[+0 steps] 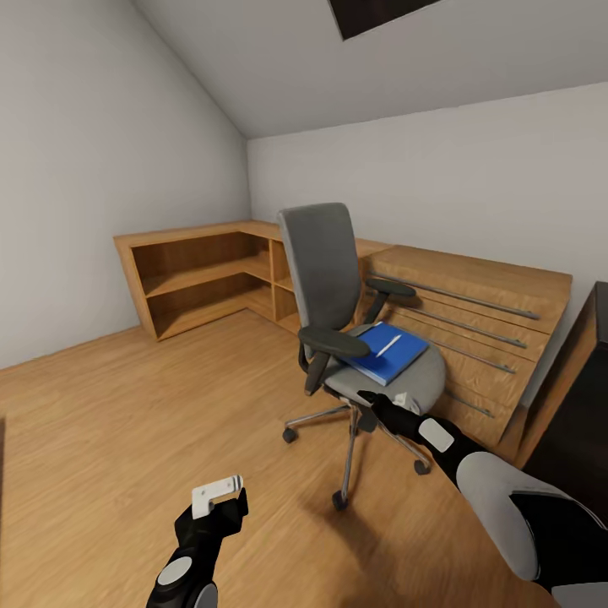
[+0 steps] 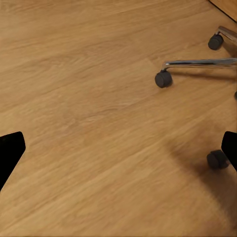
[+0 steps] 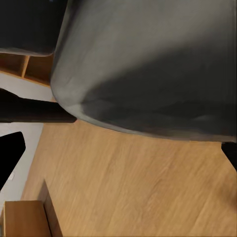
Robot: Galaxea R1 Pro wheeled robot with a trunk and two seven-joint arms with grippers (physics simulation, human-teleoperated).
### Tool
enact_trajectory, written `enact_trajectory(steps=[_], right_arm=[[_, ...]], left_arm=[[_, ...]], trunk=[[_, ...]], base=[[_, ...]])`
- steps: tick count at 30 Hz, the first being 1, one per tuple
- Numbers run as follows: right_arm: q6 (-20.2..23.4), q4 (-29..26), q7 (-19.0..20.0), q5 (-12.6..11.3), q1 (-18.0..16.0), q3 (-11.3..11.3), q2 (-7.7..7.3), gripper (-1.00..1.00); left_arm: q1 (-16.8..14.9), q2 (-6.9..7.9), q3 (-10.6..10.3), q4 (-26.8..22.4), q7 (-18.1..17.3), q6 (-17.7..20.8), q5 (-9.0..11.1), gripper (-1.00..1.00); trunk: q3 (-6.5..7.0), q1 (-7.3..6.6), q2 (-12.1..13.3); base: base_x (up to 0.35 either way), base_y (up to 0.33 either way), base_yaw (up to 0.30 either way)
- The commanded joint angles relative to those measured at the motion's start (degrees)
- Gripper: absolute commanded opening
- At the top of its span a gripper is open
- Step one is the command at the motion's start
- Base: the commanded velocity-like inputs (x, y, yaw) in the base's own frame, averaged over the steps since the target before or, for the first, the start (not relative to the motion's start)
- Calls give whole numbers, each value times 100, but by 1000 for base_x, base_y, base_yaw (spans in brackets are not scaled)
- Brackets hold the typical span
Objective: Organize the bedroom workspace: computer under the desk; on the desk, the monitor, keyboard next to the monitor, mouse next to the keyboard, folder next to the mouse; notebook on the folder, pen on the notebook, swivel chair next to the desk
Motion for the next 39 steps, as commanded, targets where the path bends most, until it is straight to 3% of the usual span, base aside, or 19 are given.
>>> enact_trajectory(steps=[1,9,19,39], right_arm=[[39,-2,8,-11,-2,-30,-1,100],[39,-2,10,-11,-2,-32,-20,100],[39,-2,10,-11,-2,-30,-35,100],[39,-2,10,-11,-2,-28,-36,100]], left_arm=[[-2,0,-6,-9,45,11,55,100],[0,0,-6,-9,45,12,49,100],[-1,-2,-7,-9,45,12,49,100],[0,0,-6,-9,45,12,55,100]], trunk=[[-4,0,-2],[-4,0,-2],[-4,0,-2],[-4,0,-2]], base=[[15,6,0],[-36,1,0],[-261,0,0],[-134,-4,0]])
